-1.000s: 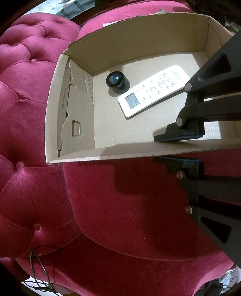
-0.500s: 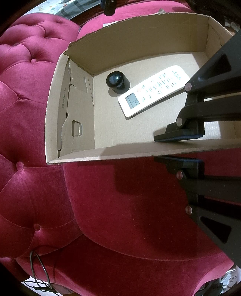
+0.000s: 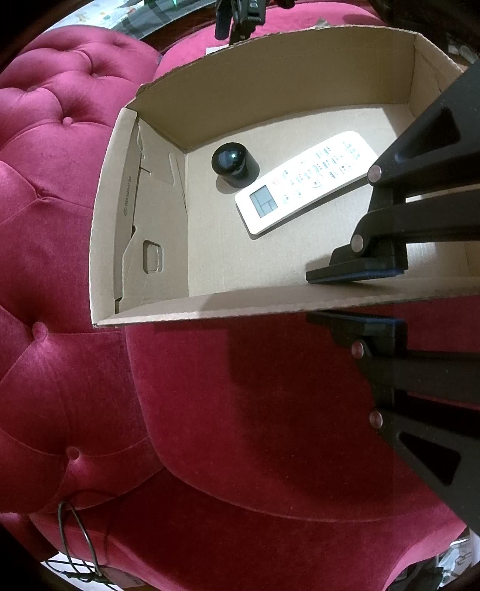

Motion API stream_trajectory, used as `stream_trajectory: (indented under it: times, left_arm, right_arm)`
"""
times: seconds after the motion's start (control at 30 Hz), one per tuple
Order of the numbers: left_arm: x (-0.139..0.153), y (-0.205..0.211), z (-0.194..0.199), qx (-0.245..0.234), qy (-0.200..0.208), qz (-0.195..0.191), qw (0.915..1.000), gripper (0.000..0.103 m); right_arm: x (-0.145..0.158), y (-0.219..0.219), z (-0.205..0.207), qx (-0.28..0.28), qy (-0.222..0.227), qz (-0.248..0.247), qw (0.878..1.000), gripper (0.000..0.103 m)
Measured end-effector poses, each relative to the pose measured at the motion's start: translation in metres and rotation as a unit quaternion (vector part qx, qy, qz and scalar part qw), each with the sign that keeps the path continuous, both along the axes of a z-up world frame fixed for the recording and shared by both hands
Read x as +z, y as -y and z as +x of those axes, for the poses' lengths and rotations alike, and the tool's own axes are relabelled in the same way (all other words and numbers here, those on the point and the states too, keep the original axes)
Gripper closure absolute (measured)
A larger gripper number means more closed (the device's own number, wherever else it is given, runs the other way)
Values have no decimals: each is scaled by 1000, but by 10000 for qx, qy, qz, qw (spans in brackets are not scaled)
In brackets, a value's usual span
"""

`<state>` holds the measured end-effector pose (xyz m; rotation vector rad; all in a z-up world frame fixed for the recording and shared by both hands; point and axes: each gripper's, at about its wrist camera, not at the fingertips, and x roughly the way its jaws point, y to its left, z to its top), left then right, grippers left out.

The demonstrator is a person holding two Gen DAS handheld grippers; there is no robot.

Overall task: Organize rigid objects
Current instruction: 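Move the right gripper over the paper and grasp the white wall charger, then lift the wall charger and carry it into the box with the right gripper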

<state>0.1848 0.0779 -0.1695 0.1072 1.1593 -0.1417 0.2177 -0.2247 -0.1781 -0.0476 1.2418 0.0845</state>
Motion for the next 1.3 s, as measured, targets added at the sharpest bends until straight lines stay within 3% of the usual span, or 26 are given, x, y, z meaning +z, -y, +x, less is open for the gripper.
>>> stream_trajectory:
  times: [0.27, 0.7, 0.77, 0.87, 0.97, 1.0, 1.3]
  left_arm:
    - [-1, 1, 0, 2, 3, 13, 10000, 88]
    - [-2, 2, 0, -10, 6, 27, 10000, 88]
    - [-2, 2, 0, -9, 9, 24, 10000, 88]
    - [-2, 2, 0, -11, 5, 36, 10000, 88]
    - [-2, 2, 0, -12, 6, 39, 10000, 88]
    - [-2, 2, 0, -11, 6, 34, 10000, 88]
    - [-2, 4, -1, -8, 6, 56, 10000, 88]
  right_arm:
    - [-25, 3, 9, -64, -66, -38, 10000, 0]
    - [-41, -2, 18, 39, -126, -125, 9998, 1]
    - [-41, -3, 18, 74, -148, -136, 9998, 5]
    - [-44, -7, 16, 161, -215, -137, 9995, 20]
    - [-46, -10, 15, 188, -294, -104, 9993, 44]
    - [-46, -10, 16, 190, -315, -81, 9993, 57]
    - [-38, -13, 11, 22, -310, -17, 9995, 57]
